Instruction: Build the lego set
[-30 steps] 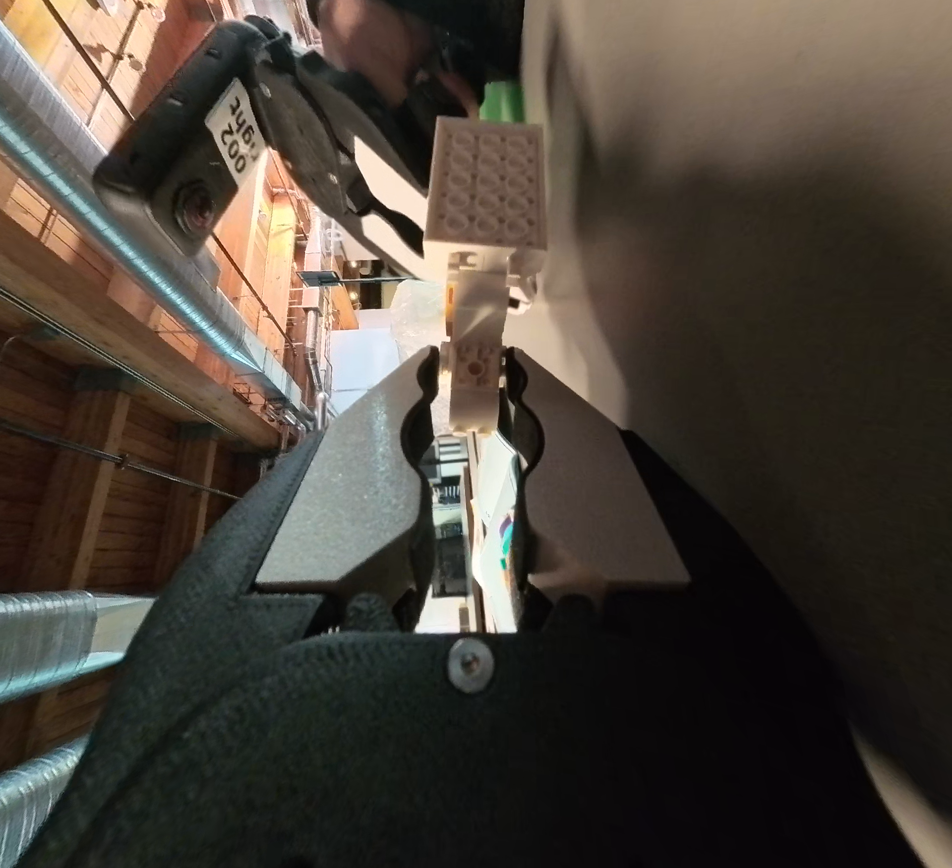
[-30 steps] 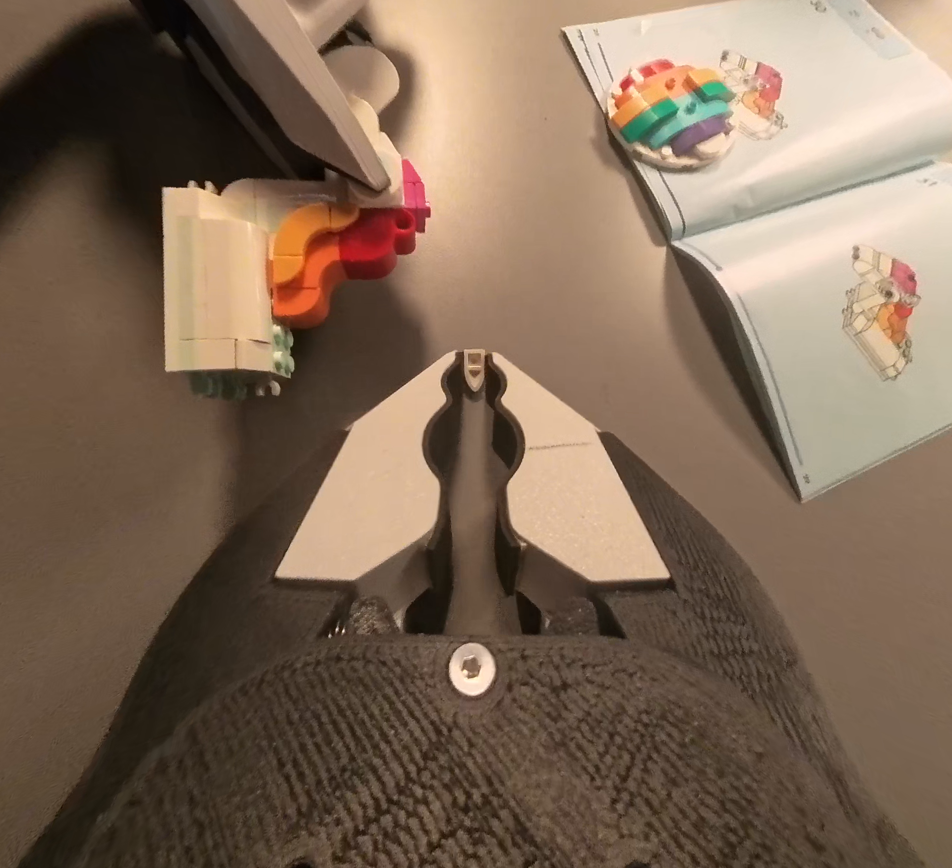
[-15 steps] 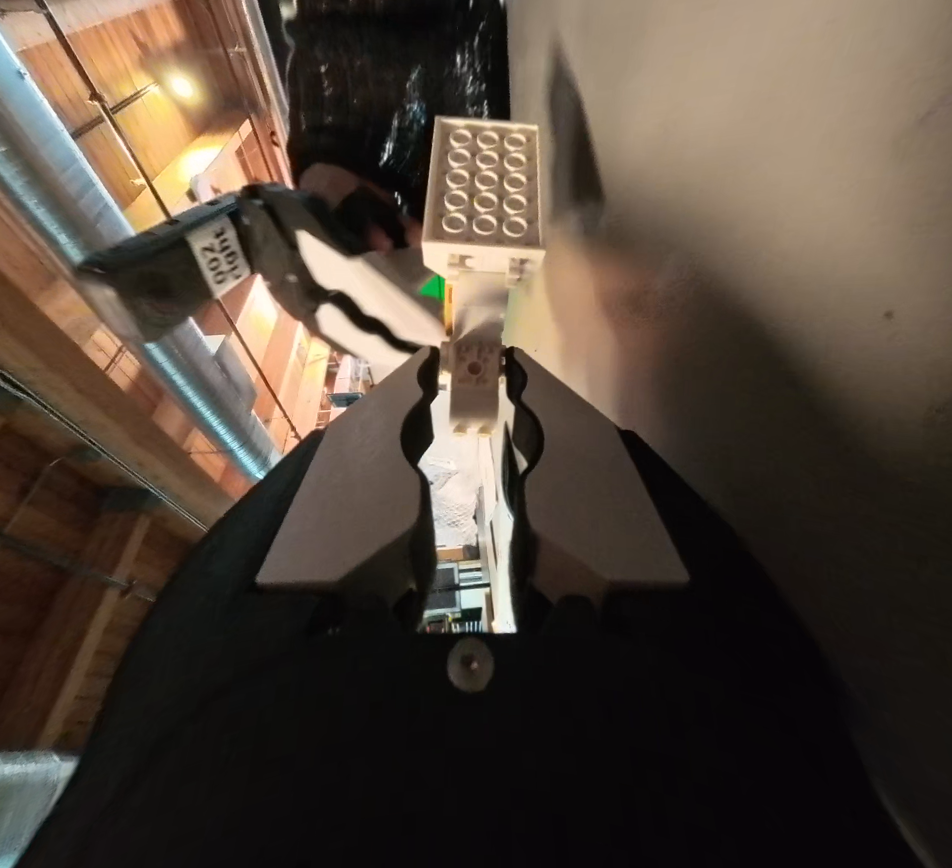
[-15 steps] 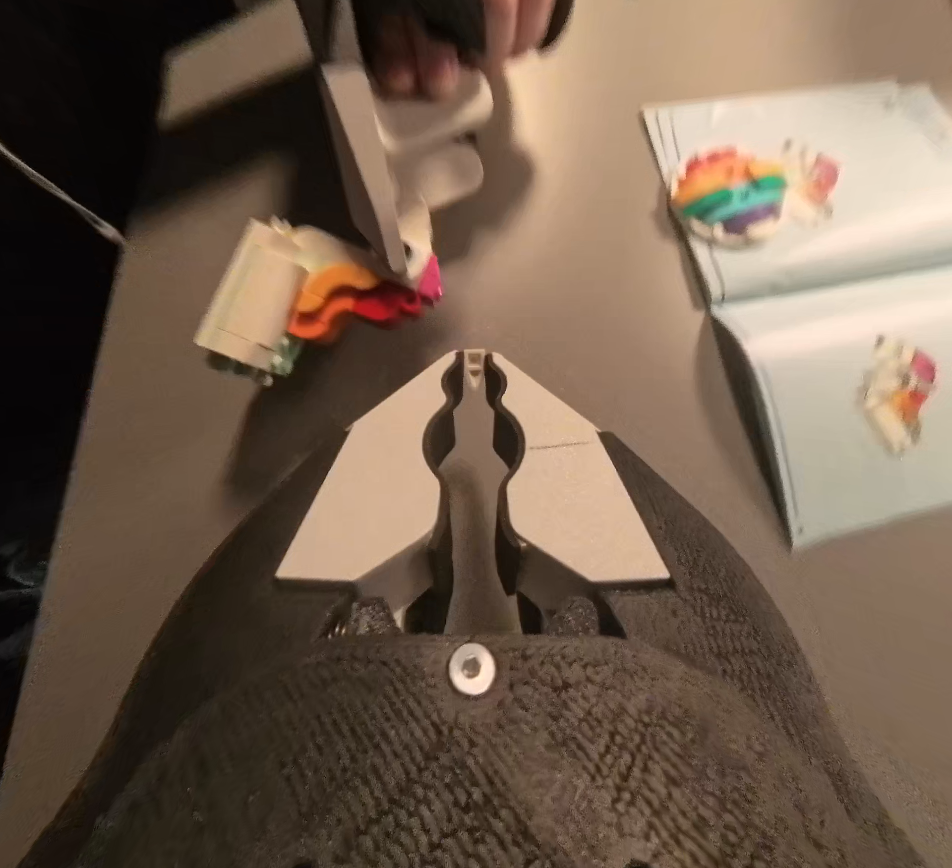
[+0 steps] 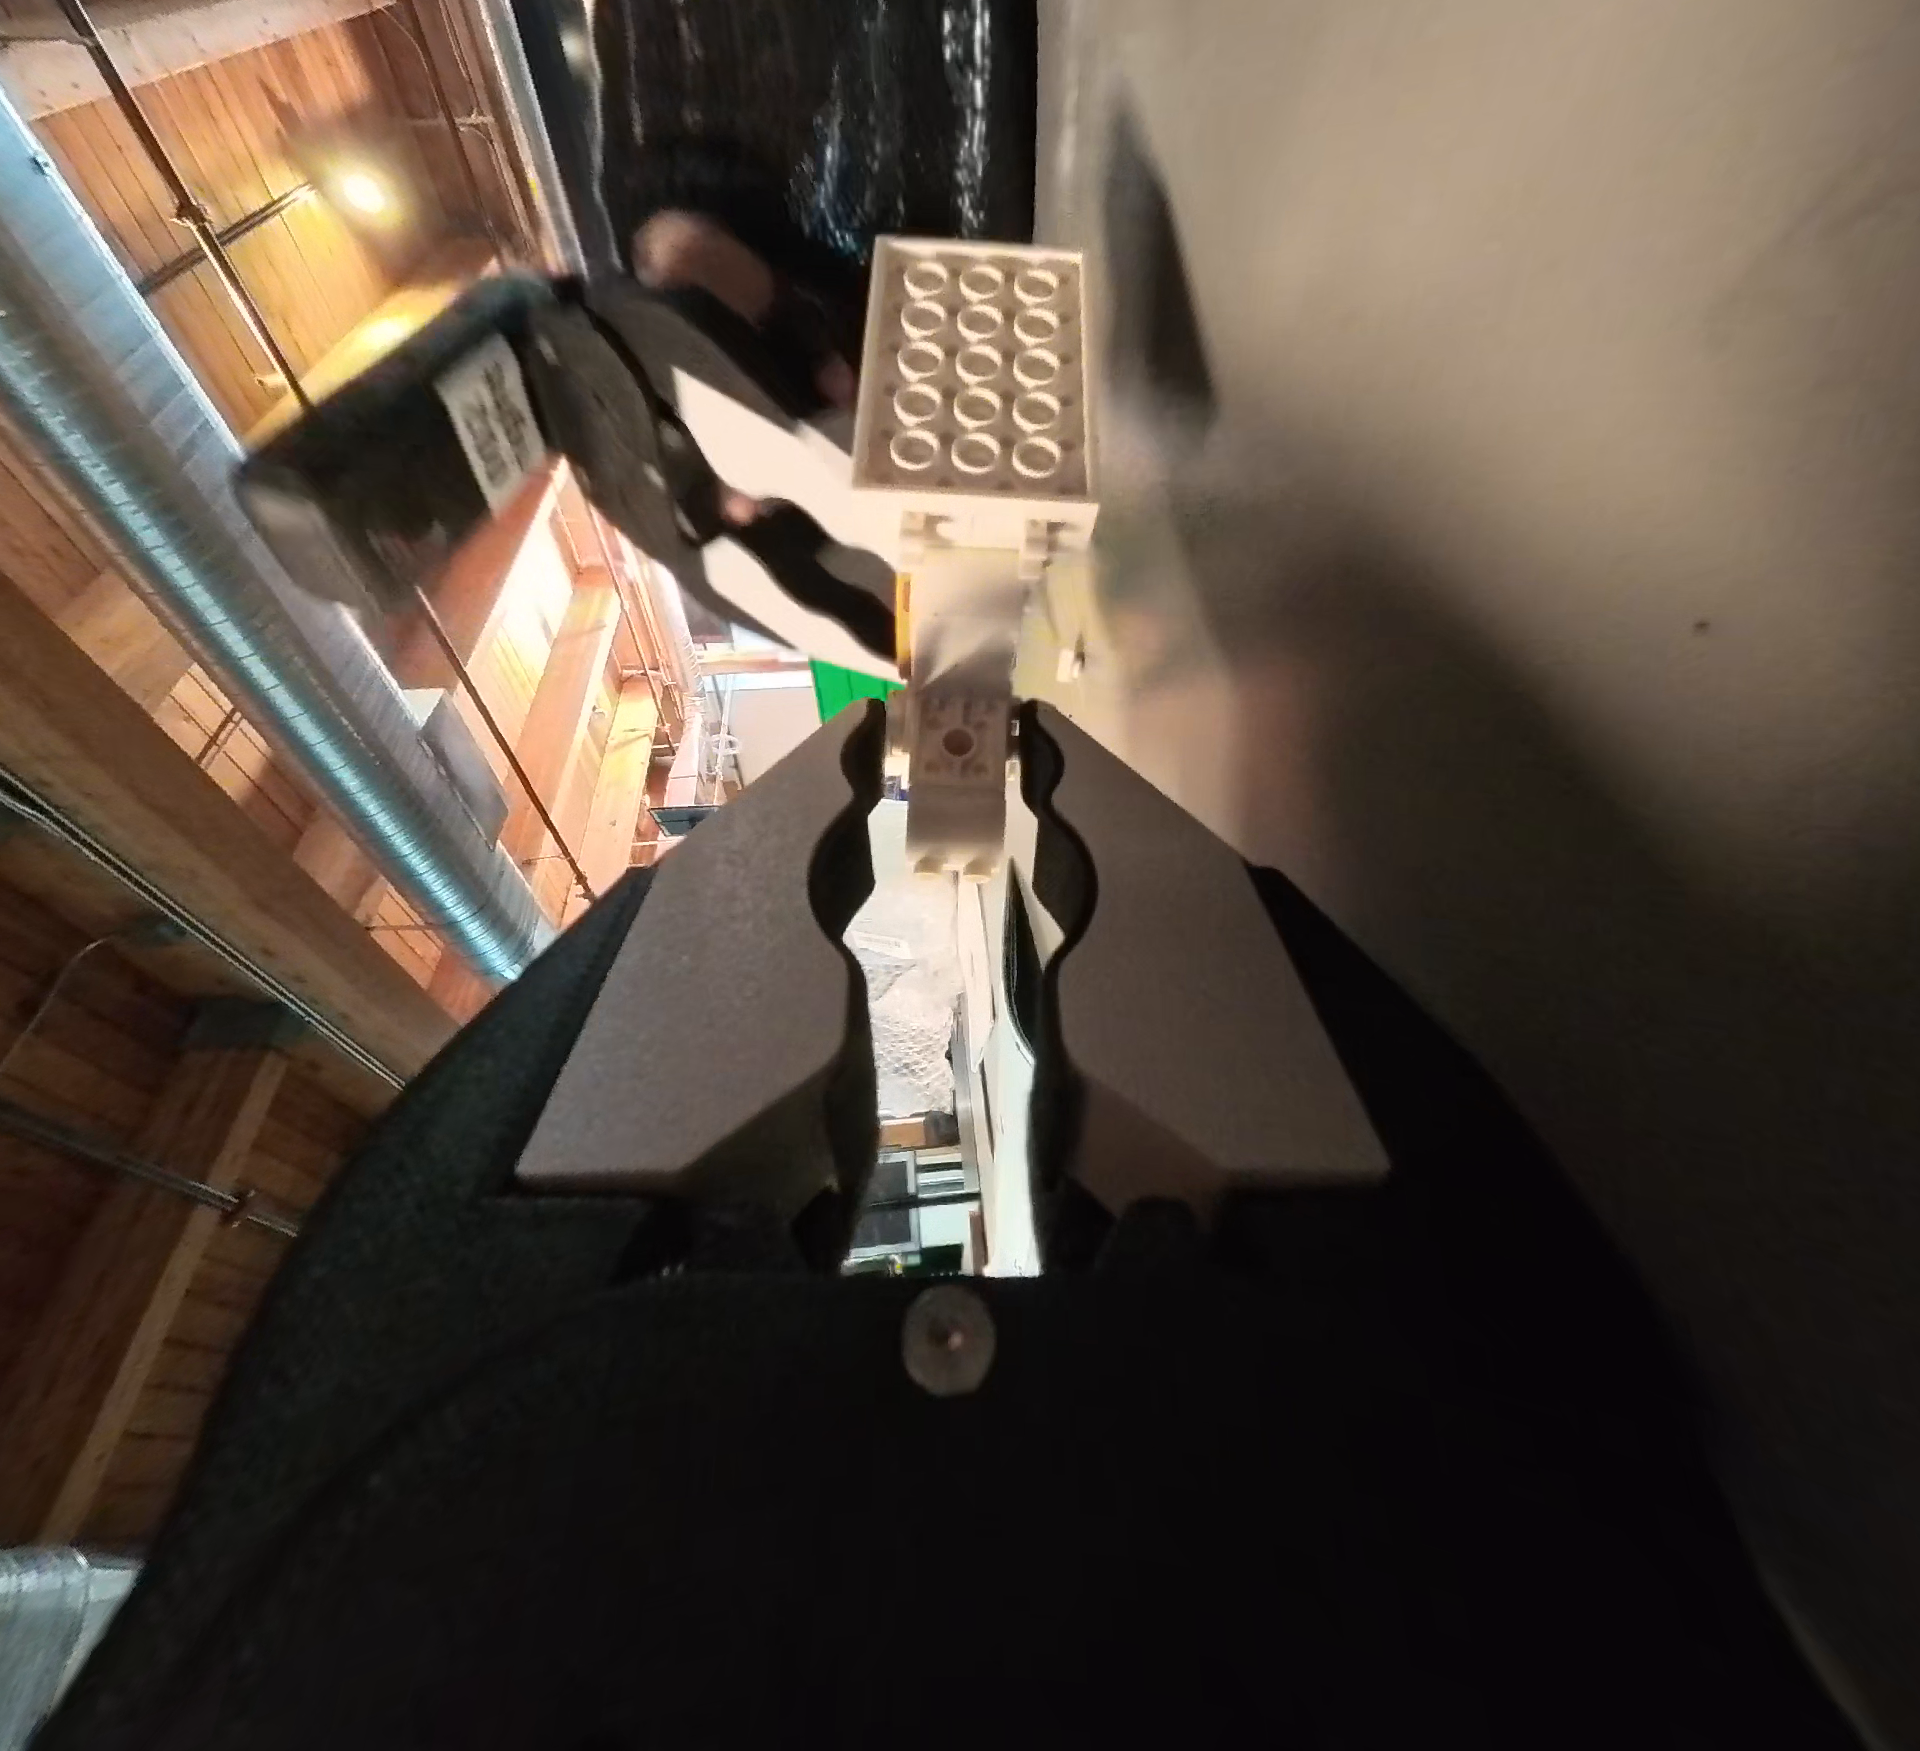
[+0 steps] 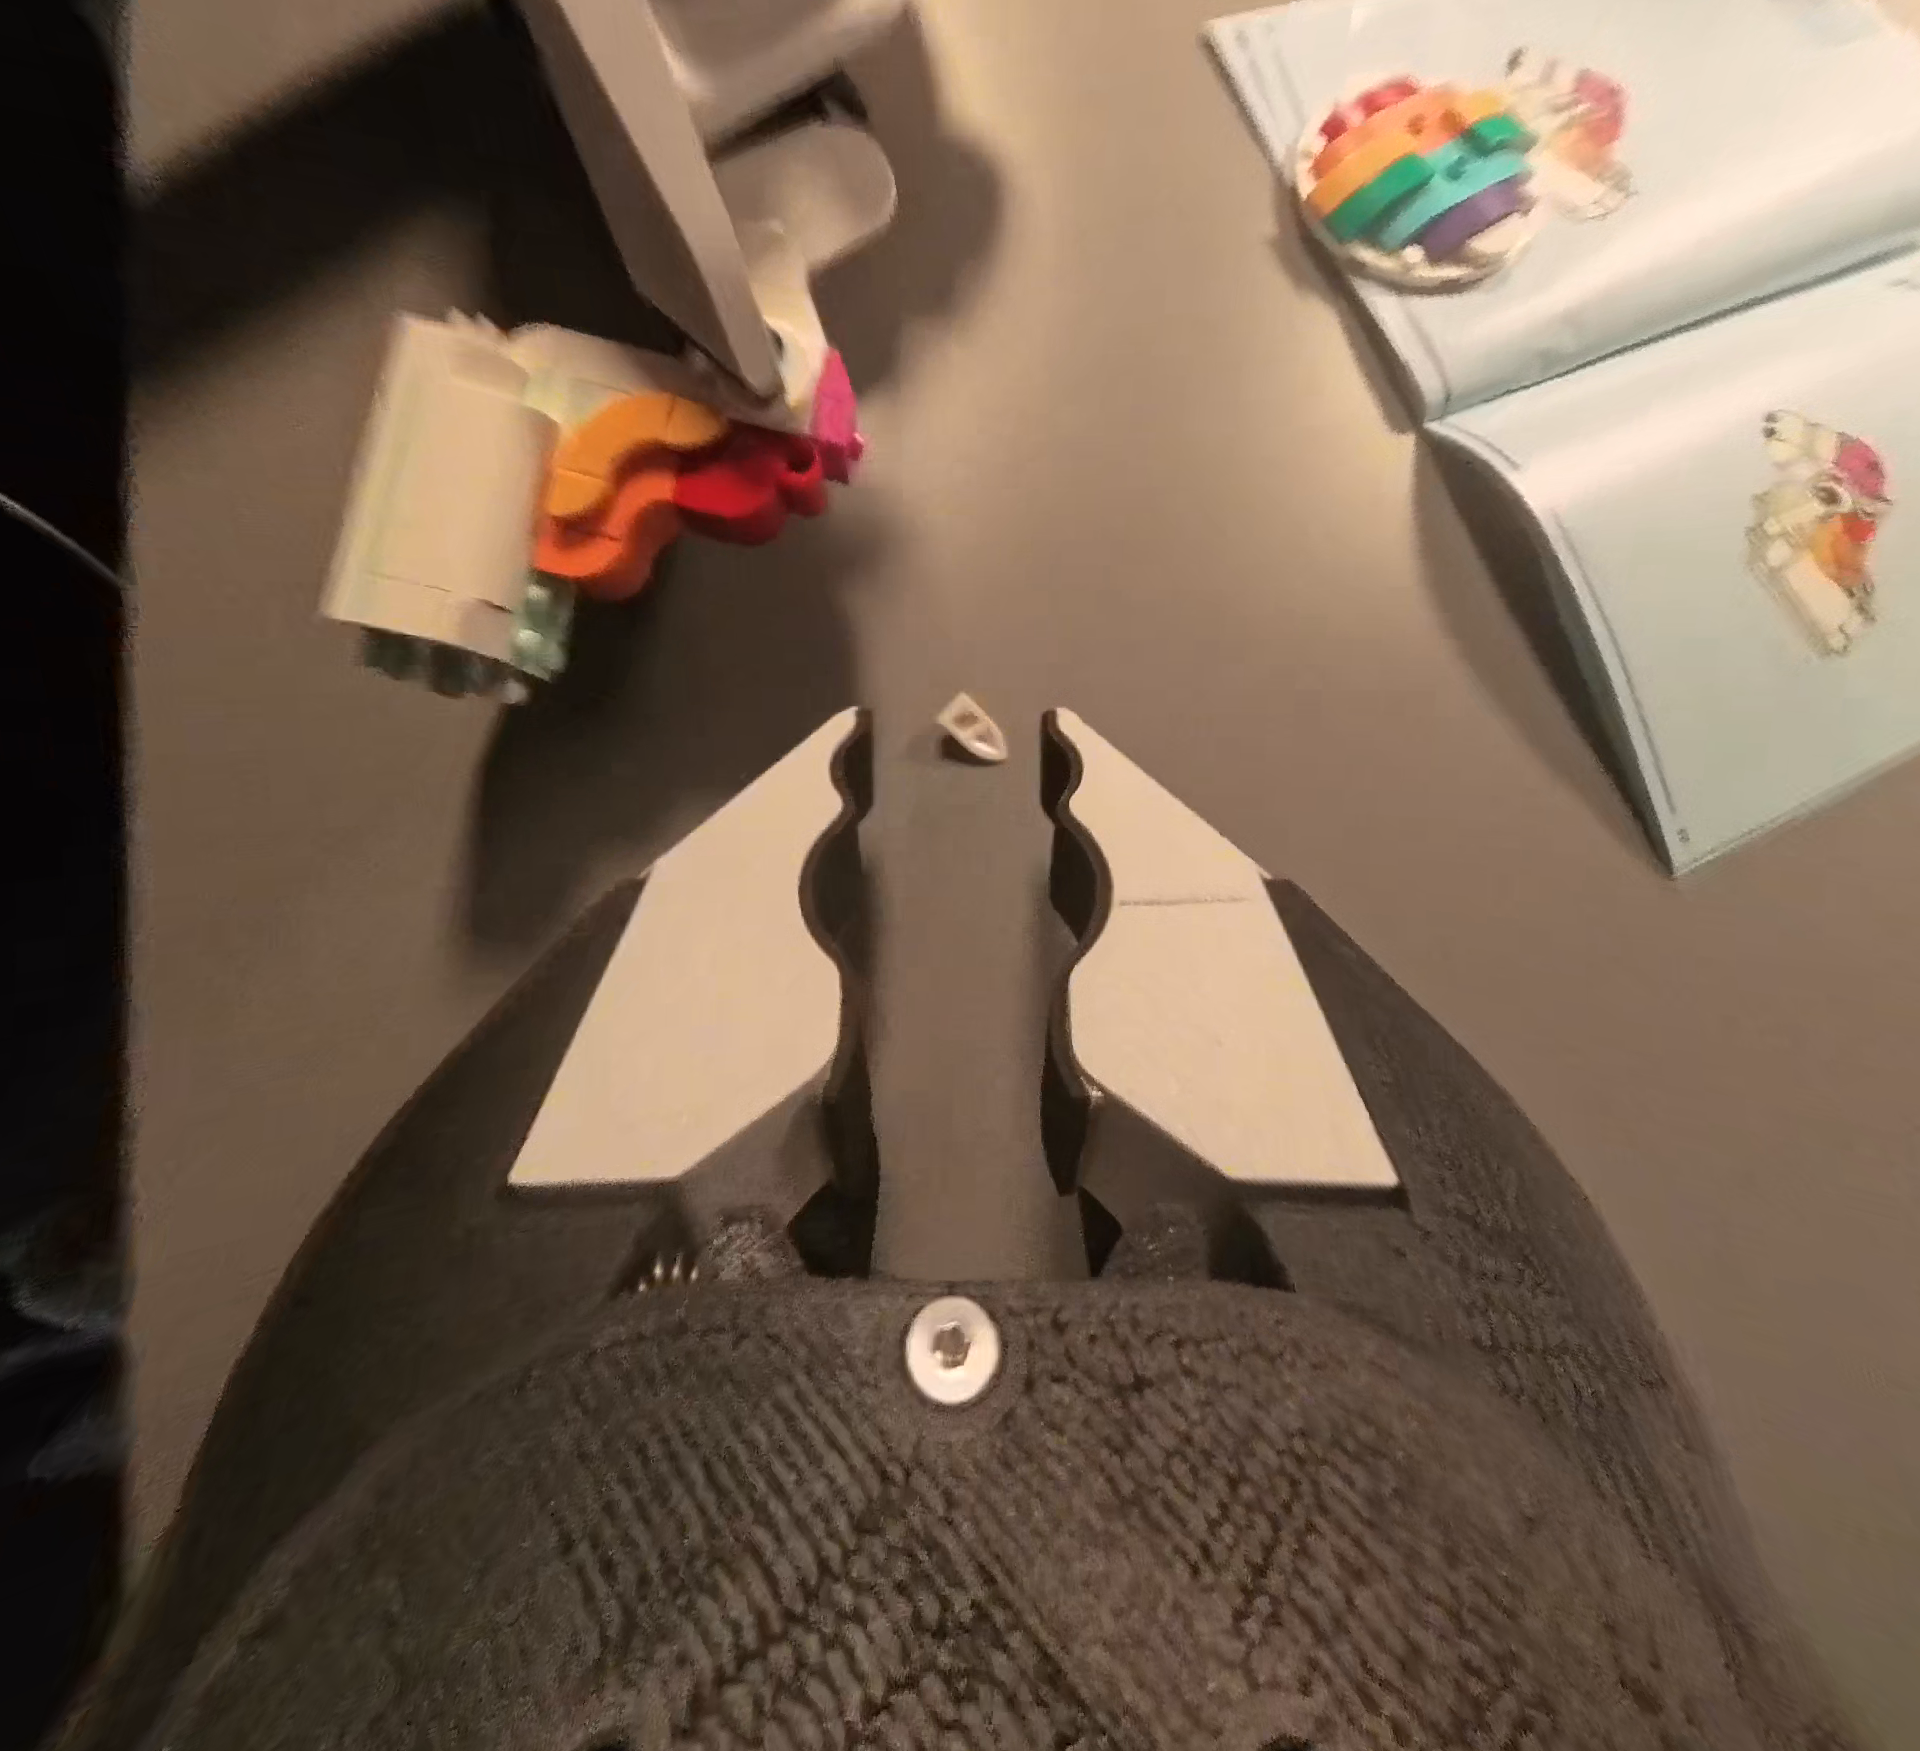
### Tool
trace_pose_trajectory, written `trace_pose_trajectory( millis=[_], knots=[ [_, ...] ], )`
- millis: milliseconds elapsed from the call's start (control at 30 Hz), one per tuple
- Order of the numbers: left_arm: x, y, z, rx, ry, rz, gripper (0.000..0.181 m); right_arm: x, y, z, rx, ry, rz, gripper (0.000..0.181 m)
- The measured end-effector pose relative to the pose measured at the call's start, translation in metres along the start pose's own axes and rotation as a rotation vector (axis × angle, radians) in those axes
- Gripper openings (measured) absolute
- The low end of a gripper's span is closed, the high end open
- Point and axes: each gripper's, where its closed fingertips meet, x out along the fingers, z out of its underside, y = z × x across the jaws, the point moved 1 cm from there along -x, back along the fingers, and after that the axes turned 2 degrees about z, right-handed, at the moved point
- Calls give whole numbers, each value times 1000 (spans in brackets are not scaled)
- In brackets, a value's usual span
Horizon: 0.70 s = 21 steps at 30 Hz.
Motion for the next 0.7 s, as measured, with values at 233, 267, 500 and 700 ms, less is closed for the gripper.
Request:
trace_pose_trajectory(
  millis=[233,267,500,700],
  knots=[
    [0,-7,3,-35,-9,-28,25,-28,-74,-35,241,360,-112,57],
    [0,-9,3,-47,-9,-35,25,-22,-77,-34,242,346,-60,57],
    [-3,-14,5,-87,-15,-55,24,-8,-81,-46,197,390,190,25],
    [-2,-18,16,-107,-77,-85,25,-3,-74,-56,228,407,332,24]
  ],
)
